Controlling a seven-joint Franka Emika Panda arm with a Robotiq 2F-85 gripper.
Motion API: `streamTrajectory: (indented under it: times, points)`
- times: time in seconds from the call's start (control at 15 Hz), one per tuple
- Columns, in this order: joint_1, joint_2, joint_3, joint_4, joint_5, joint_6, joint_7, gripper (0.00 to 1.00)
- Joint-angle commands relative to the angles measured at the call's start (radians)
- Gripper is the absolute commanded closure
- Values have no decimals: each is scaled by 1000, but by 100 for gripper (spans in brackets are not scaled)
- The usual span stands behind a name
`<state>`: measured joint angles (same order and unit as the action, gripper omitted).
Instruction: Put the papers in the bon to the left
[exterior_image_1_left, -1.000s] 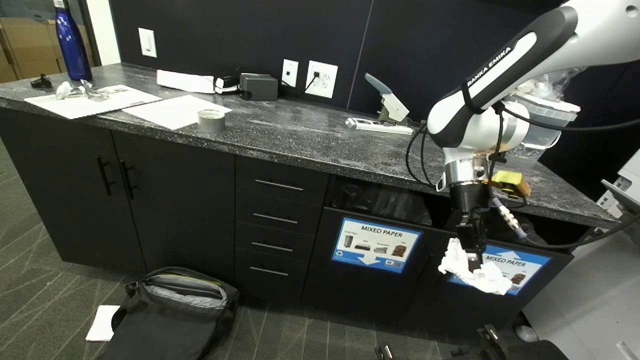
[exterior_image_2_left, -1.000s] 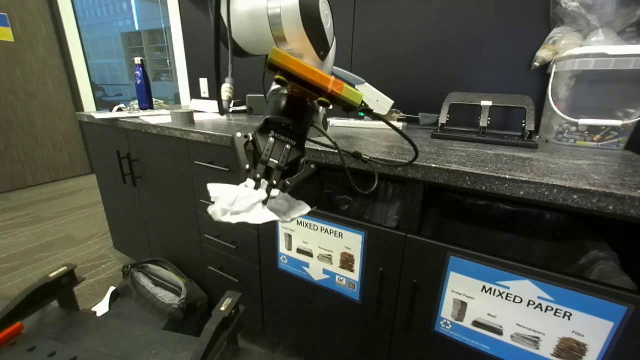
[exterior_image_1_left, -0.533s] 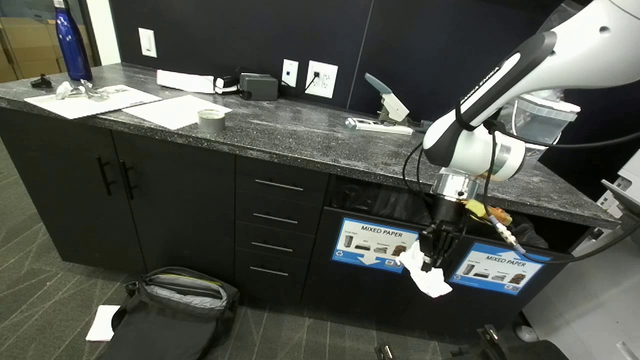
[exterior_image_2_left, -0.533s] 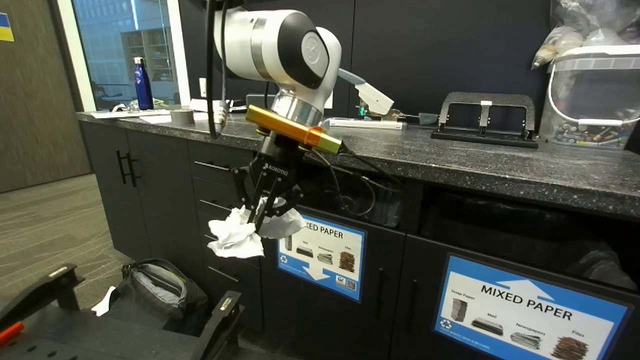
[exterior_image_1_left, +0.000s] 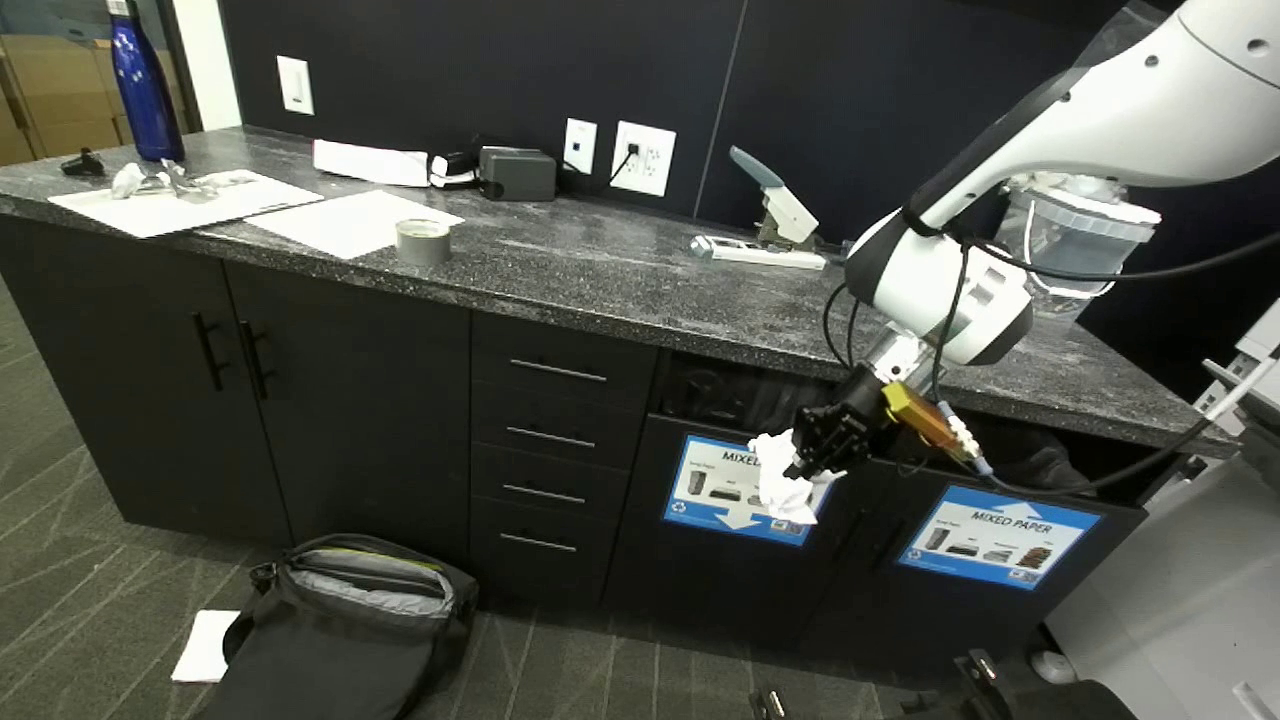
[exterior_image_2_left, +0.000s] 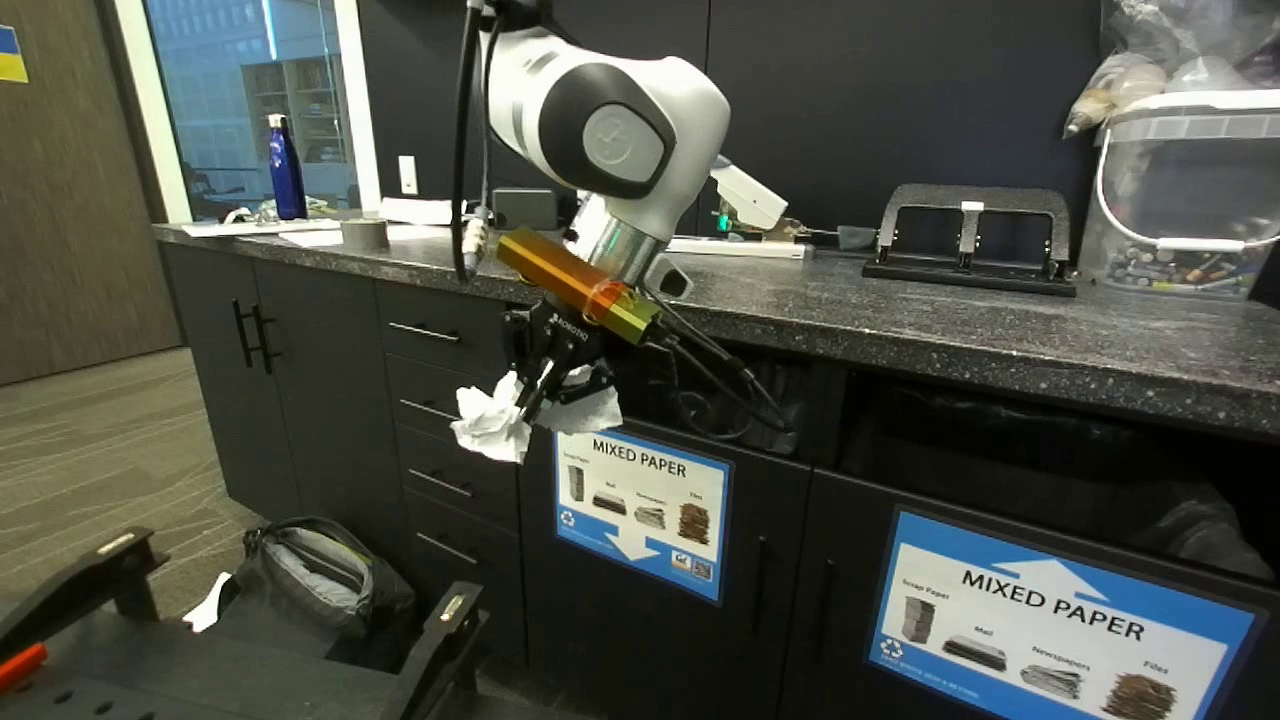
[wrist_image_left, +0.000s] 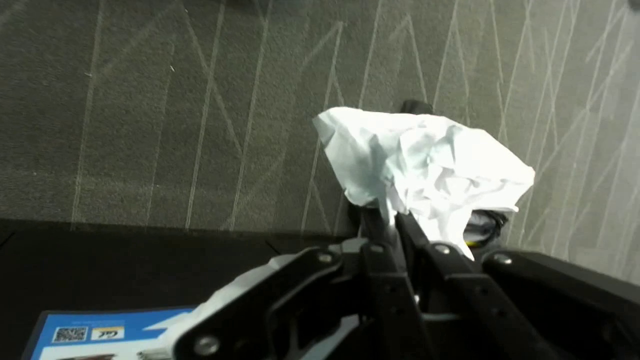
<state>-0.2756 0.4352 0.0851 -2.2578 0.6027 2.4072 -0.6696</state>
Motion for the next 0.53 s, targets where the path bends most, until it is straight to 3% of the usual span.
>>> streamTrajectory:
  times: [0.0, 0.27, 0.47]
  points:
    - [-42, -8, 51, 2, 223, 87, -82, 89]
    - [-4, -65, 73, -99, 493, 321, -348, 88]
    - [-60, -91, 179, -129, 727, 472, -592, 89]
